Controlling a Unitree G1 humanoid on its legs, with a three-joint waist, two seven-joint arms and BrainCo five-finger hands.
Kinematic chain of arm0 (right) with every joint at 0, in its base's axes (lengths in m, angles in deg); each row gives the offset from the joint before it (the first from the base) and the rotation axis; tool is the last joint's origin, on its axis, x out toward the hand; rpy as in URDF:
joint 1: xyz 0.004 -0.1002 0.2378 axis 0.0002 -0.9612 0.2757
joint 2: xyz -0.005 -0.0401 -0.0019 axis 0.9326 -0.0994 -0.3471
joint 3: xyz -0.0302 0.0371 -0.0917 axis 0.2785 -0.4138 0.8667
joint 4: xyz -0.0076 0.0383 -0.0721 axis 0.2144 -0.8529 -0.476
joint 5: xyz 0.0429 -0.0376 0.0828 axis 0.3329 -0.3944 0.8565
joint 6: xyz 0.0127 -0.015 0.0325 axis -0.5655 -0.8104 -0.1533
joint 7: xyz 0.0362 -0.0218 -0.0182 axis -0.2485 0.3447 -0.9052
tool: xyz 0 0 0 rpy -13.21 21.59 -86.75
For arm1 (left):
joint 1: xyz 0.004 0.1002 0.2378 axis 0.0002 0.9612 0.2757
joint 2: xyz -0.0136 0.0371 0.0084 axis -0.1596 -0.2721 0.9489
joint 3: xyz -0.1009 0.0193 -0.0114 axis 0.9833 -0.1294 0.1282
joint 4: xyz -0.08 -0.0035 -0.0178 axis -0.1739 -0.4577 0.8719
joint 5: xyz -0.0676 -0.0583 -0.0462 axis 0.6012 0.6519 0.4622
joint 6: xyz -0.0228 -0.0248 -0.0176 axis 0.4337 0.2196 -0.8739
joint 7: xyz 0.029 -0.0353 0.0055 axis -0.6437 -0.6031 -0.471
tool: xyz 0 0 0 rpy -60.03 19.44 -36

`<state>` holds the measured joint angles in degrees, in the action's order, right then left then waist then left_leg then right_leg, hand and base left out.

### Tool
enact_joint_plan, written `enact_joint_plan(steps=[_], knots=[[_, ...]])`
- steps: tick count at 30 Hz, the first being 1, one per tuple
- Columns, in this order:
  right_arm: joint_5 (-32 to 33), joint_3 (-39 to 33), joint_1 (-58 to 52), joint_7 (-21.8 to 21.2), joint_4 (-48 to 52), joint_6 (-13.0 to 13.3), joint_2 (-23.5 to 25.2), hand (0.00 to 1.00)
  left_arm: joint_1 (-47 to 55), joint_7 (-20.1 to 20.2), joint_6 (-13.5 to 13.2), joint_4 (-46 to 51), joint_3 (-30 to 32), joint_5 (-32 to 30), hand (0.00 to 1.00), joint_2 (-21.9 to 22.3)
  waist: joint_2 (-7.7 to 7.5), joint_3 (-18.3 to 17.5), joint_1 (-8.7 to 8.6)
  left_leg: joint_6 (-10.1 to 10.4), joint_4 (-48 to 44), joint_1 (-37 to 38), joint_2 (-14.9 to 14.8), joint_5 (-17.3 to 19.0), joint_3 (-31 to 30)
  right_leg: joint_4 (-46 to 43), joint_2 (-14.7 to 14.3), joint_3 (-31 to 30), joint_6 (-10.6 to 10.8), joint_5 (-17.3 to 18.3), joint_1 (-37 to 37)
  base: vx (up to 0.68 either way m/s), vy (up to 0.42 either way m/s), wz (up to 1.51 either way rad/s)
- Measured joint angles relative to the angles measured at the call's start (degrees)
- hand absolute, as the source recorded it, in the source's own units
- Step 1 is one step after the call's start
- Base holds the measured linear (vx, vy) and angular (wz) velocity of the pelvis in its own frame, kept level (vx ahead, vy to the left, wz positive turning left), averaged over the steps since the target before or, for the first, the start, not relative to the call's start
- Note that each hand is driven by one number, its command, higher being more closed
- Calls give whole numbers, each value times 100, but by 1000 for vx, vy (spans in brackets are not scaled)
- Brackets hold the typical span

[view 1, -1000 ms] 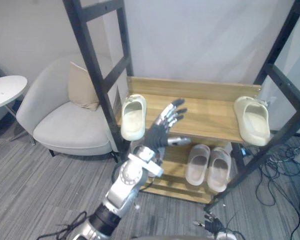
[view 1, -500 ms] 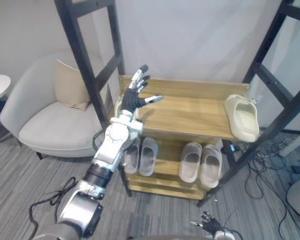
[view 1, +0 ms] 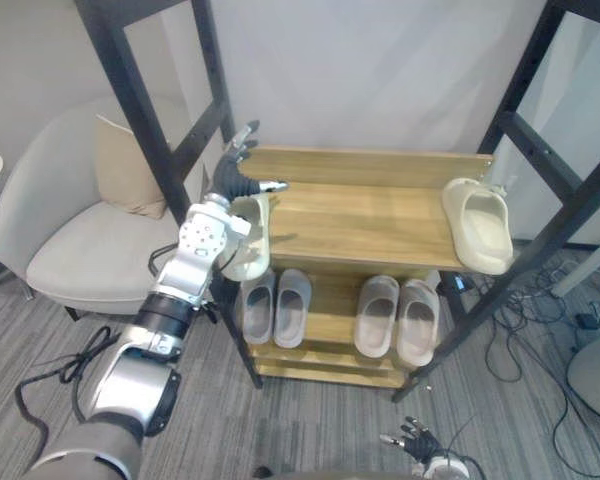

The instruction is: Organize the slippers on the shoe rack

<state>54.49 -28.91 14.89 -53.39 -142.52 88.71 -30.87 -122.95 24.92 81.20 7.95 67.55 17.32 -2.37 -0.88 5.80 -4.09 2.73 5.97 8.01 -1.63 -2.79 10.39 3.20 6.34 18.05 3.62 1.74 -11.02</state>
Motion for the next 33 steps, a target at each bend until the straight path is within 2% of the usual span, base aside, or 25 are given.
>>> enact_joint_plan(steps=[7,18,33], knots=[[8,-119,-11,-36,0,-1,16,0,-1,33,167,-2,96,-667,0,-286,6,4,6,1,-3,0,3,0,-38,-11,-2,28,10,-5,-10,0,-2,1],[10,-111,-12,-122,0,-1,5,0,-84,212,307,-16,73,-1889,0,-322,40,21,2,2,-2,21,-5,-7,-165,-115,-6,50,-19,46,-8,-10,-5,2],[9,-107,-107,-150,4,-1,-17,0,-84,441,332,-17,-103,-3302,0,-780,53,29,-10,76,-2,17,-130,43,-95,-112,-121,-44,-90,91,41,-1,-15,-2]])
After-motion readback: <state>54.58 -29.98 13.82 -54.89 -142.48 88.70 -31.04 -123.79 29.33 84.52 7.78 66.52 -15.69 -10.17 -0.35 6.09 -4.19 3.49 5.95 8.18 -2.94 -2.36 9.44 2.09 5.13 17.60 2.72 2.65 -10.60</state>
